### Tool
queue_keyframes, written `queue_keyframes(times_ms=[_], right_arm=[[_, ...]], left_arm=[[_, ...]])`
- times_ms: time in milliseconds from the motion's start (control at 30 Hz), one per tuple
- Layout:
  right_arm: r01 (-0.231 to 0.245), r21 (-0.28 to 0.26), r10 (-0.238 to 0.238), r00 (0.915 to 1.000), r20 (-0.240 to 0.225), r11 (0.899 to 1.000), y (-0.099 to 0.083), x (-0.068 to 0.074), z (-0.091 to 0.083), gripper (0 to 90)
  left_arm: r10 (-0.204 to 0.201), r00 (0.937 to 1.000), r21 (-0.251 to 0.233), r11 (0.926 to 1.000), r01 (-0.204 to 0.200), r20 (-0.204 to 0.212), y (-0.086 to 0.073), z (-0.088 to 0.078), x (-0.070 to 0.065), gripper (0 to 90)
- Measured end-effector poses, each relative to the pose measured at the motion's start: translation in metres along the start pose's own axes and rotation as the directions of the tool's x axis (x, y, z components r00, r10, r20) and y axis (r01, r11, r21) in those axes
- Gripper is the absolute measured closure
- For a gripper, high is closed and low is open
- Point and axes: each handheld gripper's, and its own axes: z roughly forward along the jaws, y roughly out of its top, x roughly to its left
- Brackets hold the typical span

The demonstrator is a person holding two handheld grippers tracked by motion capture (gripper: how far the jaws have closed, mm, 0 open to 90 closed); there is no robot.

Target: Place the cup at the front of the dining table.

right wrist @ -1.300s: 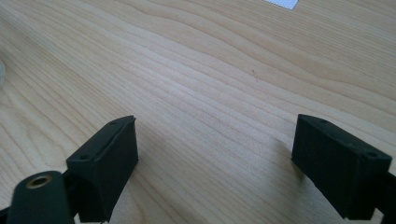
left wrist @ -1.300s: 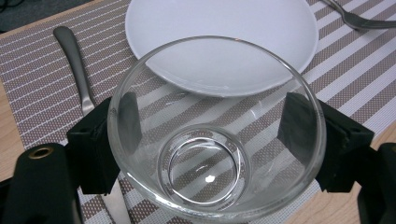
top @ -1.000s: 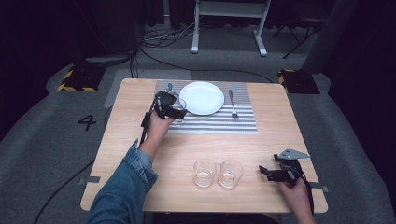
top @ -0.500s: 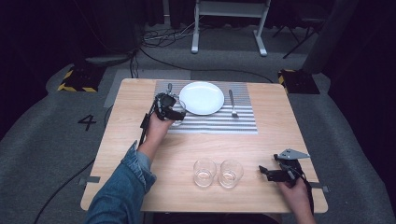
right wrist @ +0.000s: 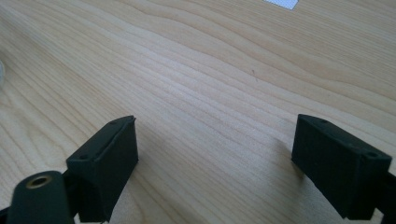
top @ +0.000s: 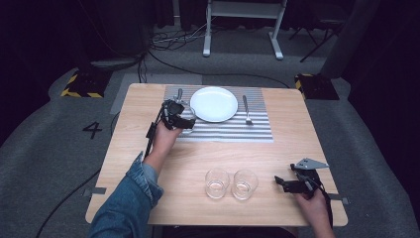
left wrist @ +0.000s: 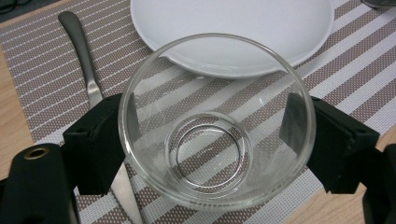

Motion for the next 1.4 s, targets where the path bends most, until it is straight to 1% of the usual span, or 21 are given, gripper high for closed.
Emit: queue_keyframes(times_ms=[100,167,200,267,300,400,533,567,600,700,767,933,967,1000,1033,1067,1100,1200,1233,1367,1400], right_arm=[[0.001,-0.001,-0.001,1.0,0.0,1.0,0.0,0.0,0.0,14.5],[0.004,-0.001,-0.004,1.0,0.0,1.0,0.0,0.0,0.0,14.5],[0.004,-0.001,-0.004,1.0,0.0,1.0,0.0,0.0,0.0,14.5],[0.004,-0.001,-0.004,1.0,0.0,1.0,0.0,0.0,0.0,14.5],[0.003,-0.001,-0.003,1.0,0.001,1.0,0.0,0.0,0.0,14.5],[0.003,-0.001,-0.003,1.0,0.0,1.0,0.0,0.0,0.0,14.5],[0.0,0.0,0.0,1.0,0.0,1.0,0.0,0.0,0.0,14.5],[-0.001,0.0,0.001,1.0,0.0,1.0,0.0,0.0,0.0,14.5],[0.0,0.0,0.0,1.0,0.0,1.0,0.0,0.0,0.0,14.5],[0.001,0.0,-0.001,1.0,0.0,1.0,0.0,0.0,0.0,14.5],[-0.001,0.0,0.001,1.0,0.0,1.0,0.0,0.0,0.0,14.5],[-0.001,0.0,0.001,1.0,0.0,1.0,0.0,0.0,0.0,14.5],[0.001,0.0,-0.001,1.0,0.001,1.0,0.0,0.0,0.0,14.5],[-0.001,-0.003,0.001,1.0,0.002,1.0,0.0,0.0,0.0,14.5],[-0.001,-0.003,0.001,1.0,0.002,1.0,0.0,0.0,0.0,14.5],[0.0,-0.003,0.0,1.0,0.002,1.0,0.0,0.0,0.001,14.5],[-0.001,-0.003,0.001,1.0,0.002,1.0,0.0,0.0,0.001,14.5],[0.002,-0.002,-0.002,1.0,0.004,1.0,0.0,0.0,0.001,14.5],[0.001,-0.002,-0.001,1.0,0.003,1.0,0.0,0.0,0.001,14.5],[0.001,-0.002,-0.001,1.0,0.003,1.0,0.0,0.0,0.001,14.5],[0.001,-0.002,-0.001,1.0,0.003,1.0,0.0,0.0,0.001,14.5]], left_arm=[[-0.008,0.9999,-0.019,0.9998,0.008,-0.007,0.002,-0.007,-0.003,15.5],[-0.004,0.9999,-0.036,0.9993,0.003,-0.016,0.002,-0.013,-0.003,15.5],[-0.005,0.9999,-0.04,0.9992,0.005,-0.012,0.002,-0.015,-0.004,15.5],[0.013,0.9999,-0.061,0.9981,-0.013,-0.004,0.0,-0.024,-0.006,15.9],[0.021,0.9997,-0.074,0.9971,-0.022,-0.015,-0.001,-0.028,-0.007,16.0],[0.048,0.9988,-0.077,0.9958,-0.049,-0.004,-0.003,-0.04,-0.012,16.0],[0.056,0.9982,-0.098,0.9938,-0.054,0.02,-0.007,-0.058,-0.018,15.9],[0.058,0.9982,-0.111,0.9922,-0.056,0.016,-0.007,-0.063,-0.02,15.9],[0.056,0.998,-0.11,0.9926,-0.053,0.029,-0.008,-0.067,-0.022,16.1],[0.068,0.9974,-0.104,0.9924,-0.065,0.022,-0.011,-0.078,-0.029,17.9],[0.073,0.9967,-0.096,0.993,-0.07,0.034,-0.013,-0.085,-0.034,18.3],[0.088,0.9939,-0.111,0.9906,-0.081,0.066,-0.019,-0.101,-0.044,18.8],[0.095,0.9934,-0.119,0.9891,-0.087,0.064,-0.02,-0.104,-0.044,19.0],[0.096,0.9924,-0.114,0.9897,-0.087,0.077,-0.021,-0.107,-0.046,19.3],[0.112,0.9904,-0.11,0.9886,-0.103,0.081,-0.022,-0.11,-0.047,19.3],[0.111,0.9901,-0.115,0.9882,-0.101,0.085,-0.024,-0.115,-0.049,19.3],[0.121,0.9893,-0.114,0.9872,-0.112,0.081,-0.024,-0.118,-0.049,19.3],[0.123,0.9877,-0.115,0.987,-0.112,0.097,-0.028,-0.128,-0.051,19.5],[0.131,0.9863,-0.115,0.9861,-0.12,0.099,-0.029,-0.131,-0.051,19.6],[0.134,0.9844,-0.125,0.985,-0.119,0.114,-0.037,-0.144,-0.051,19.6],[0.132,0.984,-0.141,0.9833,-0.115,0.12,-0.04,-0.148,-0.05,19.5]])
